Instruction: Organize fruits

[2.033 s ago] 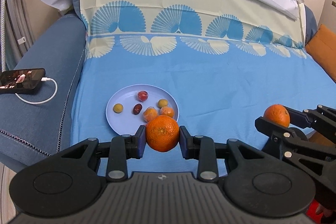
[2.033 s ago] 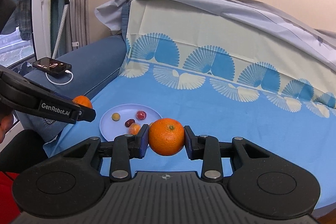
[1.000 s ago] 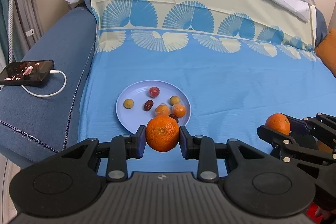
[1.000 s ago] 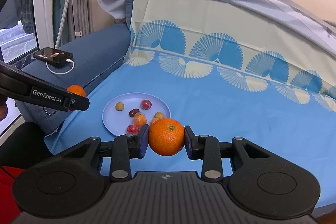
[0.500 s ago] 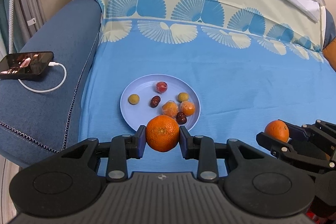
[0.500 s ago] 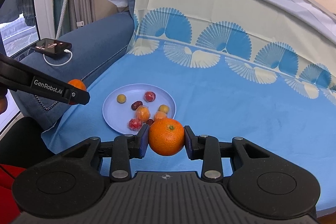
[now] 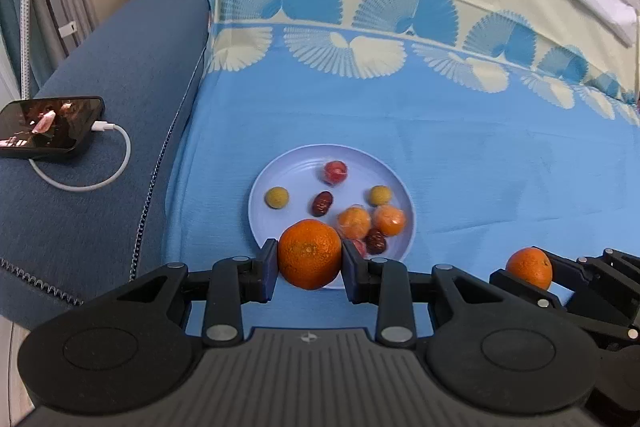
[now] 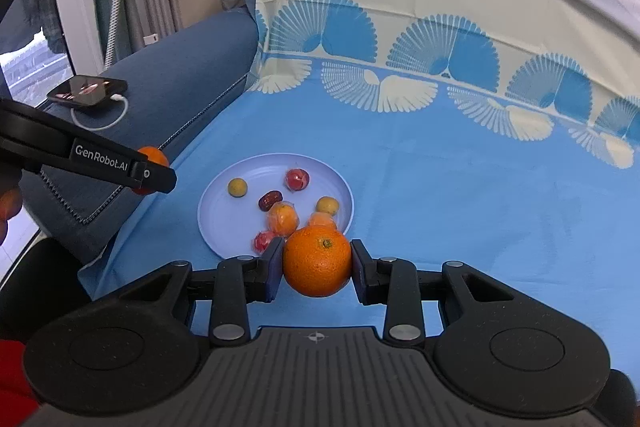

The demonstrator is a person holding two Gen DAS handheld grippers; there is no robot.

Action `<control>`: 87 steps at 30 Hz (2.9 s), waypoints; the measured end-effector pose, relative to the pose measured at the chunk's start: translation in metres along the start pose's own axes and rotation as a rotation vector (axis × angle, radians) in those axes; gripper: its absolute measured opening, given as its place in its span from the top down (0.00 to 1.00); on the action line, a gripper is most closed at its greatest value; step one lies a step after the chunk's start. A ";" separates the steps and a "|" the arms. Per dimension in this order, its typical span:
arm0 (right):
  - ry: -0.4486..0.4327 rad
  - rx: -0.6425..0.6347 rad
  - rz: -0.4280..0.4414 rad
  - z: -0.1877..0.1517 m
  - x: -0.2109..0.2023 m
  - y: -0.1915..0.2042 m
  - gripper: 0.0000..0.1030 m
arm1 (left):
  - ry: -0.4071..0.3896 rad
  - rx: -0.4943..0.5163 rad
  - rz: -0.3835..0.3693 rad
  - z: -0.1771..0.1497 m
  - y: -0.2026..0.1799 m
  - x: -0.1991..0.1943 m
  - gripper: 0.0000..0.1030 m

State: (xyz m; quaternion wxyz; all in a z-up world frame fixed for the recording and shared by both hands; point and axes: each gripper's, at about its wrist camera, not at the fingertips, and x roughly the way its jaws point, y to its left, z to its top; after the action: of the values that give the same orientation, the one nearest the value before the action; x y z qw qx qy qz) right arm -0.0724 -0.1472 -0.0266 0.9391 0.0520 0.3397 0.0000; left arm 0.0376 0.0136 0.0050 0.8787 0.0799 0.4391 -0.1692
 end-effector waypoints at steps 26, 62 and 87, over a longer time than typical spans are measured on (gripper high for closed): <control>0.108 -0.065 0.054 0.051 0.166 0.001 0.64 | 0.182 0.011 0.065 0.065 0.034 0.153 0.65; -0.051 -0.073 -0.061 0.003 -0.004 0.026 0.01 | 0.046 0.032 0.156 -0.020 0.003 0.003 0.00; -0.076 -0.087 -0.070 0.003 -0.017 0.030 0.01 | 0.035 0.033 0.179 -0.018 0.001 -0.008 0.00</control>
State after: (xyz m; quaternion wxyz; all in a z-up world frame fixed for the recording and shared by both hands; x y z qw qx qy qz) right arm -0.0821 -0.1188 -0.0107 0.9521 -0.0010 0.3052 -0.0198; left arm 0.0201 0.0220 0.0010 0.8811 0.1360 0.4426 -0.0959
